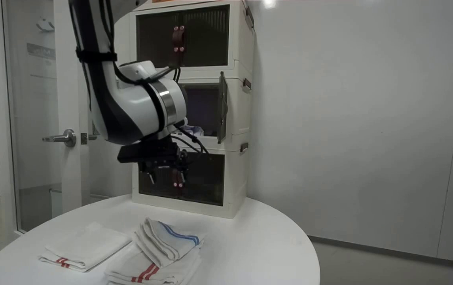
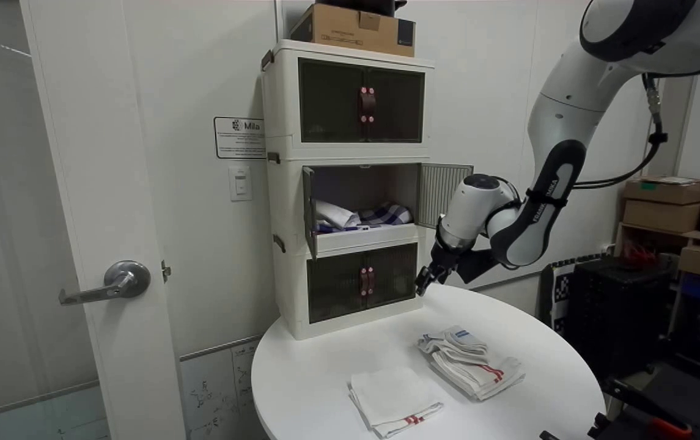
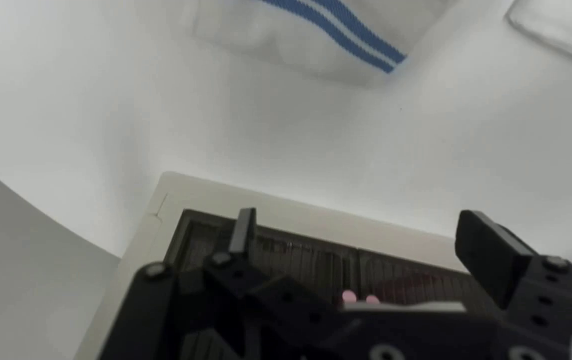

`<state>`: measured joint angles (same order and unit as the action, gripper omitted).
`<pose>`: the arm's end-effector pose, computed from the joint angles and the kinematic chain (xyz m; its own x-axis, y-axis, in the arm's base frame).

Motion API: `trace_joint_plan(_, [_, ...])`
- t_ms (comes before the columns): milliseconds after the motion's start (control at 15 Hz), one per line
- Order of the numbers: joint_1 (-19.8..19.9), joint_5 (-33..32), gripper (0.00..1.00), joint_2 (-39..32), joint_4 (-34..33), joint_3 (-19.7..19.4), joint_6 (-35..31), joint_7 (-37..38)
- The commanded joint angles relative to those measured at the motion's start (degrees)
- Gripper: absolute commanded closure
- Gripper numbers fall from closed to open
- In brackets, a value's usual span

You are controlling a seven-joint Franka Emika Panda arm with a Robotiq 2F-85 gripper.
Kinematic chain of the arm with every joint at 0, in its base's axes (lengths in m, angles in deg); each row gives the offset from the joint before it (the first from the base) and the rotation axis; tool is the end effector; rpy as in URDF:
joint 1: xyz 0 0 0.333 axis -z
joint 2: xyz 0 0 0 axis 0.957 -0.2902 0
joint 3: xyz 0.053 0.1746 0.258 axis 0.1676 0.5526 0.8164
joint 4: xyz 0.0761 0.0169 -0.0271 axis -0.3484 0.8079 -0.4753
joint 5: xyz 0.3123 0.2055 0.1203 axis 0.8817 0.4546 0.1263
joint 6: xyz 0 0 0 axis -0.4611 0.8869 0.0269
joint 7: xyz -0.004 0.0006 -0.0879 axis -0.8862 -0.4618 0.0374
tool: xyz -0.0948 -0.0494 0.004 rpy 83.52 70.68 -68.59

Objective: Take the cloth in the cabinet and put it on the table

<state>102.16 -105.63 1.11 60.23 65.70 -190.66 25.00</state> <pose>0.5557 -0.0958 0.1672 0.8823 0.1539 0.4448 0.1136 -0.9867 0.1162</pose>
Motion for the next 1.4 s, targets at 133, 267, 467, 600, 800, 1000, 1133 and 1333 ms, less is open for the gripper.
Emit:
trace_joint_plan(133, [4.1,15.1,0.00,10.3,6.9,9.2,8.9,-7.5])
trace_joint_plan(267, [5.9,20.0,0.00,14.6,8.5,13.8,13.7,-10.8])
trace_joint_plan(467, [9.7,30.6,0.00,21.7,11.0,22.0,20.2,-18.9])
trace_joint_plan(600, [12.0,38.9,0.00,26.2,11.7,26.4,22.7,-23.5])
trace_joint_plan(800, [14.6,52.8,0.00,31.4,11.4,30.9,23.1,-29.3])
trace_joint_plan(1000, [15.0,65.1,0.00,34.9,10.3,32.0,23.2,-34.7])
trace_joint_plan(1133, [0.5,70.7,0.00,37.4,9.7,17.5,25.2,-35.8])
trace_joint_plan(1333, [-10.4,66.7,0.00,41.3,9.4,5.2,31.7,-31.3])
